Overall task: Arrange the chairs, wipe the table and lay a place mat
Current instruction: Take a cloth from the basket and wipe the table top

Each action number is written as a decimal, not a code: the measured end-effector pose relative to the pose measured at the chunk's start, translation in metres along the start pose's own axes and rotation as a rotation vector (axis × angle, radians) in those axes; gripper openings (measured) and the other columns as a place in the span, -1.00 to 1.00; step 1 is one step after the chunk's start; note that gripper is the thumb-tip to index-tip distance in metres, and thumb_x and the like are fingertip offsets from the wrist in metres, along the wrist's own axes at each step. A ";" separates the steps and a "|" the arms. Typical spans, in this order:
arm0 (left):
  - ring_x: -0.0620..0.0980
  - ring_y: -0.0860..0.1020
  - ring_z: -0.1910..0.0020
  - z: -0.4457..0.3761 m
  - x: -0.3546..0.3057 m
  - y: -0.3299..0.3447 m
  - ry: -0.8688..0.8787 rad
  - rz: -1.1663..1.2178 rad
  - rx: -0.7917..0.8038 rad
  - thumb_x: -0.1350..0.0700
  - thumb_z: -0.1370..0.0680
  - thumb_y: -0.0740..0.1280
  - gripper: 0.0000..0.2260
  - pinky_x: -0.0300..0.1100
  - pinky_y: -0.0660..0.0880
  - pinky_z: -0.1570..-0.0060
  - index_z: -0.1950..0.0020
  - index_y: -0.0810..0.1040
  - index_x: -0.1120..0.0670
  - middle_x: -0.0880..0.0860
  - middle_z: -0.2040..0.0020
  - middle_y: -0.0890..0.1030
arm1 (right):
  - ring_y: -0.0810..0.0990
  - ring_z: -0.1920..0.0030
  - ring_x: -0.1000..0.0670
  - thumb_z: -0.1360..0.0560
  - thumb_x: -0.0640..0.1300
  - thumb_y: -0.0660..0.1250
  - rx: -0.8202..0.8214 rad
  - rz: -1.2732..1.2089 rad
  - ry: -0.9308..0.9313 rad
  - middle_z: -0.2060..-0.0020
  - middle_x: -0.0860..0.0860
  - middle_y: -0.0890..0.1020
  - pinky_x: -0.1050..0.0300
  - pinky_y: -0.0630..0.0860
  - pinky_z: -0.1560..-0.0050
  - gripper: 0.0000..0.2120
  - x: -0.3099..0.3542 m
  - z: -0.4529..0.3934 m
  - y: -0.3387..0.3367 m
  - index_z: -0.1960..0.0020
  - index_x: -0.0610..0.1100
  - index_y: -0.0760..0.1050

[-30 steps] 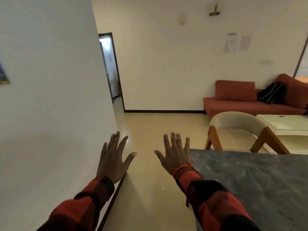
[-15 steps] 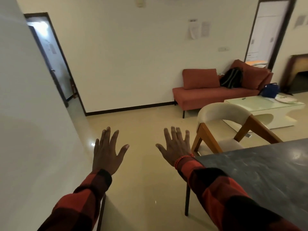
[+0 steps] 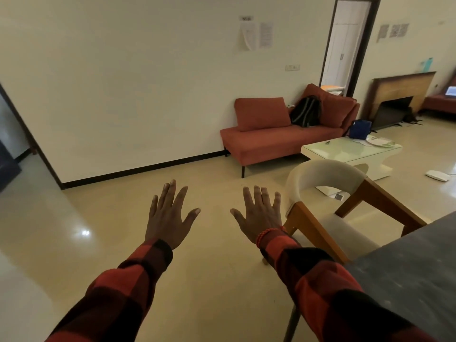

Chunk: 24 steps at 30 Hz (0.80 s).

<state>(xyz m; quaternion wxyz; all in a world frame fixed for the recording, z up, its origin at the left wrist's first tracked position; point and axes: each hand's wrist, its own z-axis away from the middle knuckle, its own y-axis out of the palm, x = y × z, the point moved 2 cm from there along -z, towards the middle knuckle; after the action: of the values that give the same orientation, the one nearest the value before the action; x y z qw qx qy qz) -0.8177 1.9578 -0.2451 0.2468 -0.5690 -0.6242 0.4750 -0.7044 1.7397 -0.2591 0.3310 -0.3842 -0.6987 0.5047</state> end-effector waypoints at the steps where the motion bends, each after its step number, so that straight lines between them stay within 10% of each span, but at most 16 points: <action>1: 0.00 -0.11 -0.64 -0.021 0.004 0.010 0.019 -0.001 0.000 -0.29 -0.62 0.12 -0.36 0.02 -0.13 -0.59 -0.63 0.17 -0.02 0.06 -0.67 -0.03 | 0.14 -0.59 -0.25 -0.62 0.35 -0.03 -0.003 0.002 0.014 -0.59 -0.19 0.20 -0.39 -0.04 -0.52 -0.28 -0.002 -0.019 0.008 -0.63 -0.07 0.06; 24: 0.05 -0.03 -0.64 -0.511 0.004 0.289 0.402 0.254 0.170 -0.22 -0.62 0.22 -0.39 0.06 -0.06 -0.57 -0.60 0.24 0.03 0.10 -0.66 0.05 | 0.09 -0.60 -0.25 -0.62 0.34 0.00 -0.037 0.121 0.489 -0.61 -0.21 0.13 -0.39 -0.09 -0.52 -0.29 -0.125 -0.431 0.148 -0.62 -0.05 0.07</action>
<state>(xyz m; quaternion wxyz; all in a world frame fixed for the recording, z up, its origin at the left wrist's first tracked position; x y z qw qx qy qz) -0.2481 2.0927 -0.2802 0.3512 -0.7033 -0.4437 0.4302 -0.2473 1.8543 -0.2930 0.4525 -0.5420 -0.5825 0.4026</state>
